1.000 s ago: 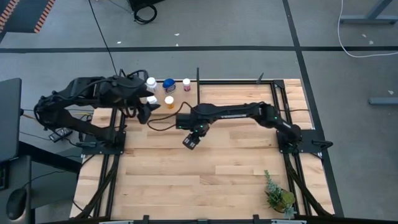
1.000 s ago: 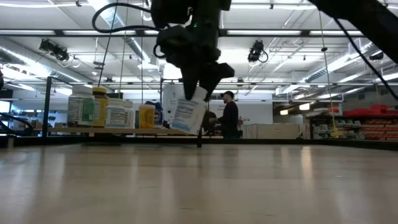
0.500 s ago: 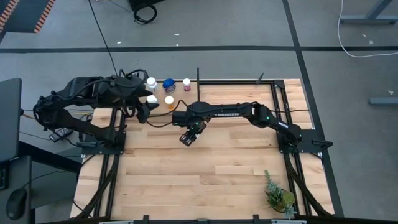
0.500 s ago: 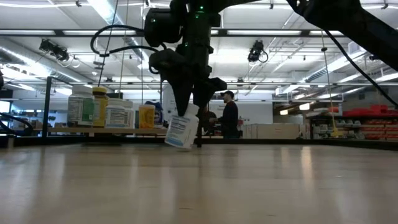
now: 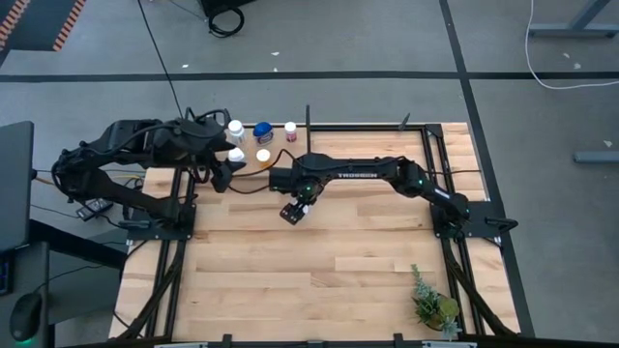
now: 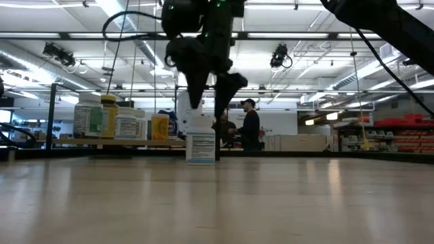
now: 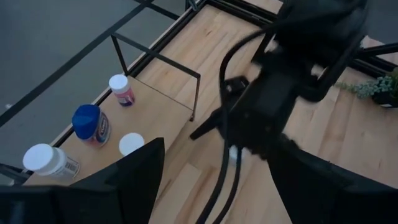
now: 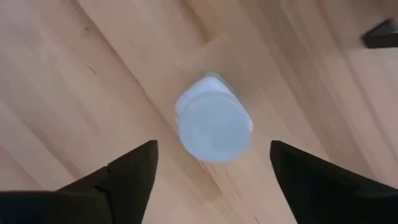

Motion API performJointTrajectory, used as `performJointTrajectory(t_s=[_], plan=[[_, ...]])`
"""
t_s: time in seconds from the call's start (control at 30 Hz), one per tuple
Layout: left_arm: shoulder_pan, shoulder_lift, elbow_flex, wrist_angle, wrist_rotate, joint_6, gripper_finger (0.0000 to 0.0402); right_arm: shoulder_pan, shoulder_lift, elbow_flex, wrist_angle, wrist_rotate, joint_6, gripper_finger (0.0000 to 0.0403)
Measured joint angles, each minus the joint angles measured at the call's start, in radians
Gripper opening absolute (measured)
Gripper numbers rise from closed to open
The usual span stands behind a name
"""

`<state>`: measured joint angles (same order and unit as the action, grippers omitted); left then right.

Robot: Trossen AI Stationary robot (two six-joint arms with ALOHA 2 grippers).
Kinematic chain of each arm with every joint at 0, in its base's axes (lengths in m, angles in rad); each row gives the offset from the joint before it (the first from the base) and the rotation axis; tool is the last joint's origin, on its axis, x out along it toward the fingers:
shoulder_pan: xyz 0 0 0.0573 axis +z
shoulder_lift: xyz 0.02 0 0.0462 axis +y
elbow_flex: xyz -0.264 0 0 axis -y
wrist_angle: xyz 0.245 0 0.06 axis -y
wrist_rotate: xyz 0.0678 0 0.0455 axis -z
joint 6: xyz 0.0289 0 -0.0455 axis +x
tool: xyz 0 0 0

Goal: Pick and place medicine bottles onto shelf by color
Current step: Put the white and blue medicine bottle on the shelf

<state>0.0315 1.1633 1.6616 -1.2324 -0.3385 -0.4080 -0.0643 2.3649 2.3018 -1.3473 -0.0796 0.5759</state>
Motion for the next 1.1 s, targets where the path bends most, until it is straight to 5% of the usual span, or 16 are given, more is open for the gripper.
performJointTrajectory(t_s=[0.3, 0.63, 0.87, 1.1], plan=[[-0.008, 0.01, -0.001, -0.083, 0.0, 0.029, 0.0288, 0.04, -0.14, 0.017, -0.172, 0.17, -0.024, 0.0327], [-0.062, 0.008, -0.007, 0.025, 0.05, 0.281, 0.0288, 0.13, -0.308, 0.007, -0.224, 0.36, -0.09, 0.0318], [-0.064, -0.055, -0.322, 0.391, 0.159, 0.265, 0.0288, 0.173, -0.463, -0.006, -0.224, 0.501, -0.105, 0.0316], [-0.056, -0.005, -0.602, 0.754, 0.16, 0.233, 0.0288, 0.178, -0.622, -0.006, -0.225, 0.666, -0.088, 0.0316]])
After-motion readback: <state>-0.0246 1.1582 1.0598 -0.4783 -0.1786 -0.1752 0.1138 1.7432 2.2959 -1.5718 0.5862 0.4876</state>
